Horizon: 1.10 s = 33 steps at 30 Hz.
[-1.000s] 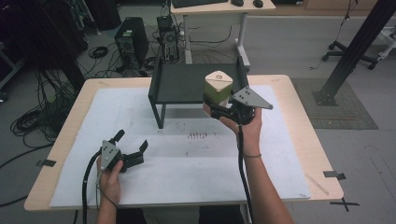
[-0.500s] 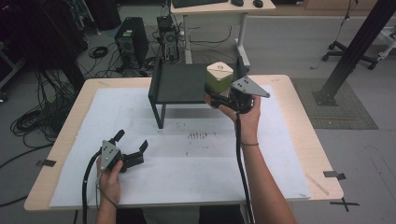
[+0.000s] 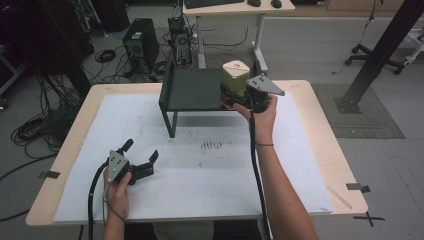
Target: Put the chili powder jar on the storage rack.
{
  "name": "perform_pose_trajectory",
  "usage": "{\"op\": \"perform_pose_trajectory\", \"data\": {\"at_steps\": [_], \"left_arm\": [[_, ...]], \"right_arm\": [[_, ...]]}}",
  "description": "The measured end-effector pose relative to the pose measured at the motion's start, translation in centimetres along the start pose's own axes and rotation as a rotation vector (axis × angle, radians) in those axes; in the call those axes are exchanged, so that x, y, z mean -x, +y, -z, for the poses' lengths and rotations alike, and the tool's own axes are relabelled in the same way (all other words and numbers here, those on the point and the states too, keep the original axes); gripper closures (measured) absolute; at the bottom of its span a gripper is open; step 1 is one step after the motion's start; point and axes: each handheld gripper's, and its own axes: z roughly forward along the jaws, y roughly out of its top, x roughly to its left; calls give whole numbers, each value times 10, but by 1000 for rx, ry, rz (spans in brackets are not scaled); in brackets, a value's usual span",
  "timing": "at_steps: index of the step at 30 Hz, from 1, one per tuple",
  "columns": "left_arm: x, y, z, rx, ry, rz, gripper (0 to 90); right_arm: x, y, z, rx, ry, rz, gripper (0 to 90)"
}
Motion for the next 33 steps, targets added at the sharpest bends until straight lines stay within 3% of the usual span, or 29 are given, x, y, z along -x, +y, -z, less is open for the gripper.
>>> {"op": "perform_pose_trajectory", "data": {"at_steps": [13,33], "left_arm": [[0,0,0,-1,0,-1,4],[0,0,0,3,1,3,4]], "right_arm": [[5,-5,-18,-16,-32,1,295],[6,-8,-24,-26,-45,34,295]]}}
